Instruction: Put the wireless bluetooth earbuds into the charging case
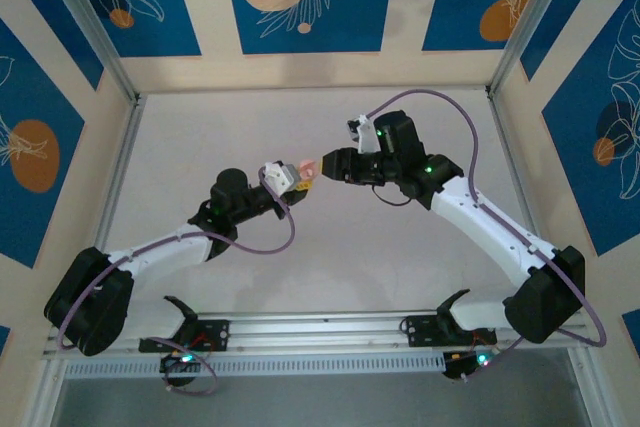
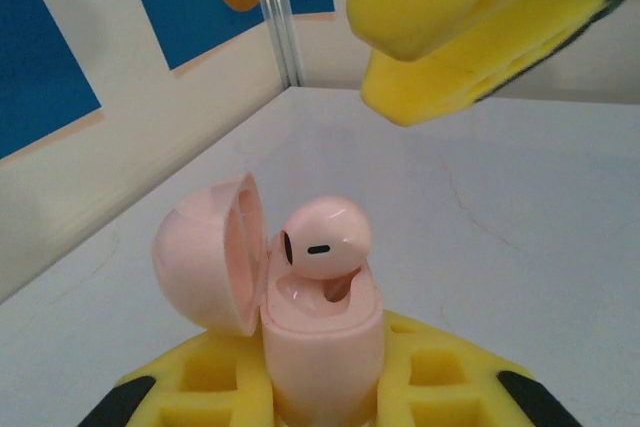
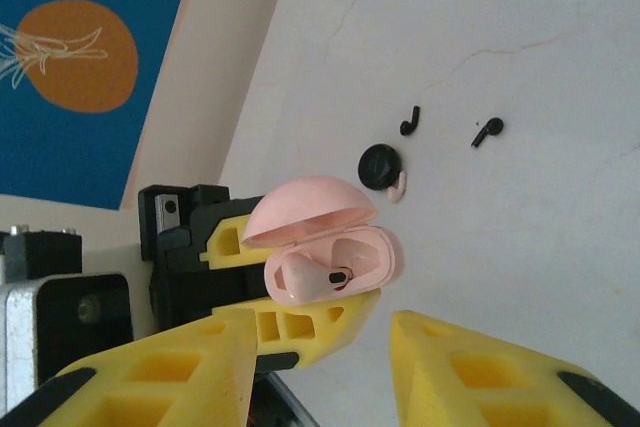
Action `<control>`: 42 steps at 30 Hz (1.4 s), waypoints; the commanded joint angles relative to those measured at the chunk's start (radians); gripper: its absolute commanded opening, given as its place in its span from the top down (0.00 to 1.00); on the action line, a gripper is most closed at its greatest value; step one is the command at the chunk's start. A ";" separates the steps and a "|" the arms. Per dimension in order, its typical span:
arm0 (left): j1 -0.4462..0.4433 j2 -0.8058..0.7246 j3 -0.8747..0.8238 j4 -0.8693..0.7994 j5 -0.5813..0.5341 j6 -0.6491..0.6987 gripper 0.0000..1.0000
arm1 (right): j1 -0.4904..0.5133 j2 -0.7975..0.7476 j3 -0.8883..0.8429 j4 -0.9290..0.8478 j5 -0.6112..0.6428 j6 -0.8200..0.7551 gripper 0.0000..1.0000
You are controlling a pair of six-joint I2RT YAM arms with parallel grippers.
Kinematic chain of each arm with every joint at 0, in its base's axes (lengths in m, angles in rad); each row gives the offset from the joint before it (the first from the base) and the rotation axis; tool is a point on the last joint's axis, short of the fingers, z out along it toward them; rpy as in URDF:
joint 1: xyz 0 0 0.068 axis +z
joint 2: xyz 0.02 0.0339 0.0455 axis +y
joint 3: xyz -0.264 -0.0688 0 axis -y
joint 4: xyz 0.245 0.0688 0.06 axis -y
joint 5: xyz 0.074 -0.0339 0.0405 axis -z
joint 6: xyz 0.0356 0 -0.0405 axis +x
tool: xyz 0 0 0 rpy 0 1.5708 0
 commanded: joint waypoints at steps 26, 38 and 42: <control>-0.011 -0.026 0.053 0.020 0.276 0.032 0.83 | -0.090 -0.007 0.032 -0.165 -0.492 -1.502 0.66; -0.011 -0.021 0.065 0.012 0.275 0.032 0.83 | -0.069 0.041 0.041 -0.116 -0.445 -1.489 0.69; -0.011 -0.021 0.067 0.010 0.274 0.032 0.83 | -0.068 0.044 0.040 -0.097 -0.443 -1.473 0.69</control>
